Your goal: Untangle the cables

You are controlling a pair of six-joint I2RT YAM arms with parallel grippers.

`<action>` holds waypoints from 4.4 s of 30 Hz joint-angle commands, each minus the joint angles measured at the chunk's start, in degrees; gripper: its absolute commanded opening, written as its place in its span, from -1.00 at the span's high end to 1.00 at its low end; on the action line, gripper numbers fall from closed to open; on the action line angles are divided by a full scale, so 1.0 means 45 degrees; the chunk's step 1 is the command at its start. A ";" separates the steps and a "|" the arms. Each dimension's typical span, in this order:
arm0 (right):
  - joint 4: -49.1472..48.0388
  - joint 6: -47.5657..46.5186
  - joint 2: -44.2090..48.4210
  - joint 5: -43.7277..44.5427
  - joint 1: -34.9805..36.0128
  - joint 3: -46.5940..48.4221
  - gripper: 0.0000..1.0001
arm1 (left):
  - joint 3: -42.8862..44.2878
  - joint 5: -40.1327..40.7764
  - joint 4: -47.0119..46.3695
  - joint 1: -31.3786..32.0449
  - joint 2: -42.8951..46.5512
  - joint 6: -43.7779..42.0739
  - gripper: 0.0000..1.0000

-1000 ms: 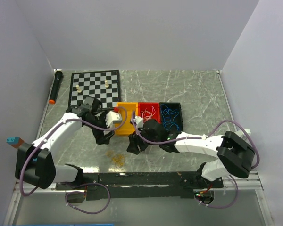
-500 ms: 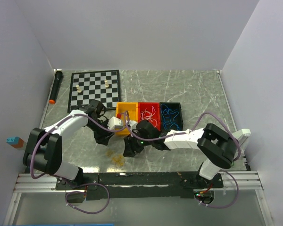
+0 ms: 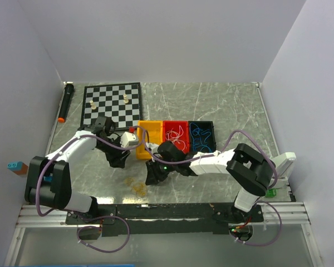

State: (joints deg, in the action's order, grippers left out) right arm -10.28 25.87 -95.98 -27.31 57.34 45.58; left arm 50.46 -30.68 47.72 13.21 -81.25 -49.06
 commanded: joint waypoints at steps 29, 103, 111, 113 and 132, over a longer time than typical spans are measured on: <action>0.1661 -0.1491 0.4239 0.2124 -0.0789 -0.1418 1.00 | 0.1971 -0.1426 0.1584 0.3040 -0.1162 0.0276 -0.61; 0.8358 -0.0807 1.4199 1.2526 -0.3875 0.0531 1.00 | 0.2989 0.3357 0.3128 0.2514 0.2313 0.1096 0.99; 0.9124 -0.1059 1.5664 1.8154 -0.3914 0.2370 1.00 | 0.1367 0.4219 0.1271 0.0835 0.3192 0.1273 0.99; 0.8771 -0.1508 1.5919 1.8606 -0.3914 0.2429 1.00 | 0.1093 0.4278 0.1192 0.0522 0.3232 0.1040 0.99; 0.5336 -0.2428 1.3032 1.1074 -0.3914 0.3210 1.00 | 0.4235 0.0822 0.4394 -0.0182 0.3173 0.0414 0.99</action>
State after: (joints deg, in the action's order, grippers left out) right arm 21.76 16.60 -33.10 33.47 39.86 57.21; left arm 66.13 -22.04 62.54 12.56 -68.34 -45.67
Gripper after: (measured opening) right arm 0.007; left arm 0.015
